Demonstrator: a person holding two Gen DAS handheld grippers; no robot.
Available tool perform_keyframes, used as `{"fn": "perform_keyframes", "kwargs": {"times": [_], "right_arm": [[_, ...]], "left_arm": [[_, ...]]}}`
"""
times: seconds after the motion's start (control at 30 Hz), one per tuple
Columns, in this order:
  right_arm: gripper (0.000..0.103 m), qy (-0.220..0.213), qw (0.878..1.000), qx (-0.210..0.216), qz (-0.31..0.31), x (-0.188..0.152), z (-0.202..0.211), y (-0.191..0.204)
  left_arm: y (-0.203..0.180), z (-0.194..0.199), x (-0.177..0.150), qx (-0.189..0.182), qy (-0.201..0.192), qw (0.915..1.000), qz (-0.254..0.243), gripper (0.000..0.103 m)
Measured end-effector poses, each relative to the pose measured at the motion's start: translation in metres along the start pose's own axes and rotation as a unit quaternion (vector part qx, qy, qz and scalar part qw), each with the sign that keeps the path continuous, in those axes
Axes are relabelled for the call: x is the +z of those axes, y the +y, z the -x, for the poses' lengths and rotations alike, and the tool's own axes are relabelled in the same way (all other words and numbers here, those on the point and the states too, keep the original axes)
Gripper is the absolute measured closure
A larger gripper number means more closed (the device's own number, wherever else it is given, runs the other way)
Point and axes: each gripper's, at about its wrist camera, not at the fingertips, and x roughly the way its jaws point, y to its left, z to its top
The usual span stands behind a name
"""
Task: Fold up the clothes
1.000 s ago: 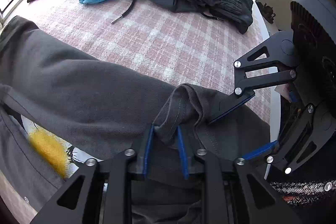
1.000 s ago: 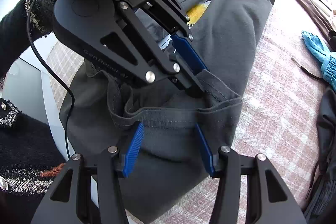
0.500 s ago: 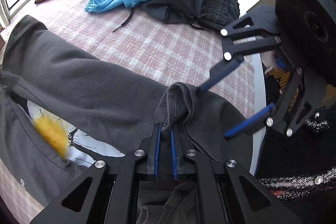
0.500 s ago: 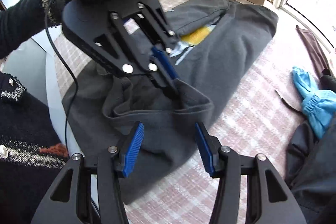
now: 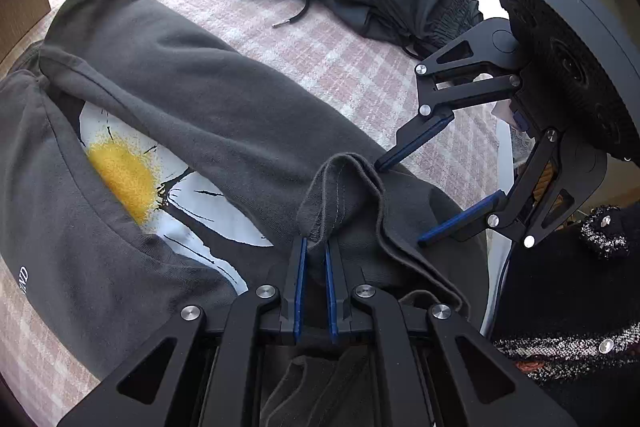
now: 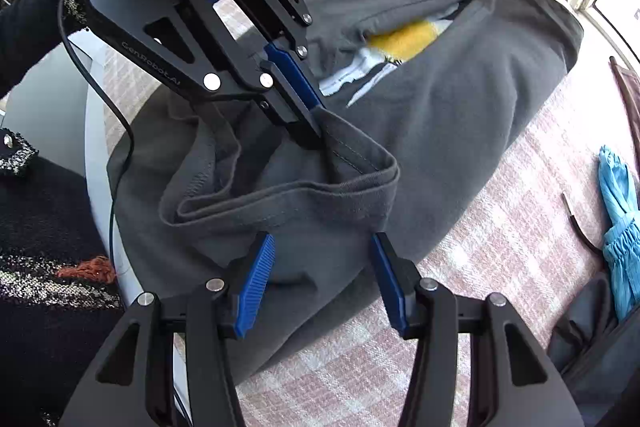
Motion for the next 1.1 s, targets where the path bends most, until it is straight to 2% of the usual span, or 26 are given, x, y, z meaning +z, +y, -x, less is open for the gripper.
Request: {"fn": "perform_keyframes", "kwargs": {"times": [0.1, 0.17, 0.23, 0.4, 0.5, 0.6, 0.73, 0.83, 0.93, 1.1], "right_arm": [[0.053, -0.029, 0.999, 0.018, 0.015, 0.006, 0.019, 0.008], [0.053, -0.043, 0.998, 0.027, 0.027, 0.011, 0.032, 0.013], [0.053, -0.047, 0.998, 0.021, 0.044, 0.016, 0.038, 0.015], [0.053, -0.044, 0.986, 0.011, 0.161, 0.02, 0.044, 0.026], [0.053, -0.012, 0.977, 0.015, 0.213, 0.031, 0.03, 0.023], [0.053, 0.024, 0.971, 0.042, 0.235, 0.042, 0.015, 0.022], [0.053, 0.06, 0.958, 0.055, 0.275, 0.044, 0.002, 0.03], [0.053, 0.072, 0.95, 0.063, 0.298, 0.045, 0.0, 0.033], [0.053, 0.08, 0.942, 0.074, 0.317, 0.048, 0.002, 0.035], [0.053, 0.112, 0.928, 0.097, 0.342, 0.054, -0.009, 0.036]], "left_arm": [[0.003, -0.007, 0.004, 0.004, 0.006, 1.0, 0.005, 0.093], [0.004, 0.003, 0.006, 0.009, -0.005, 0.9999, 0.009, 0.086], [0.003, 0.019, 0.005, 0.017, -0.019, 0.9996, 0.013, 0.084], [0.0, 0.075, -0.029, 0.023, -0.04, 0.9989, 0.009, 0.079], [0.002, 0.1, -0.063, 0.028, -0.024, 0.9993, 0.008, 0.079], [-0.002, 0.096, -0.09, 0.032, 0.007, 0.9994, 0.013, 0.079], [-0.011, 0.088, -0.11, 0.03, 0.042, 0.9987, 0.003, 0.079], [-0.021, 0.078, -0.102, 0.024, 0.056, 0.9978, -0.026, 0.074], [-0.024, 0.067, -0.09, 0.022, 0.074, 0.9957, -0.05, 0.073], [-0.016, 0.052, -0.082, 0.013, 0.108, 0.9927, -0.052, 0.073]]}}
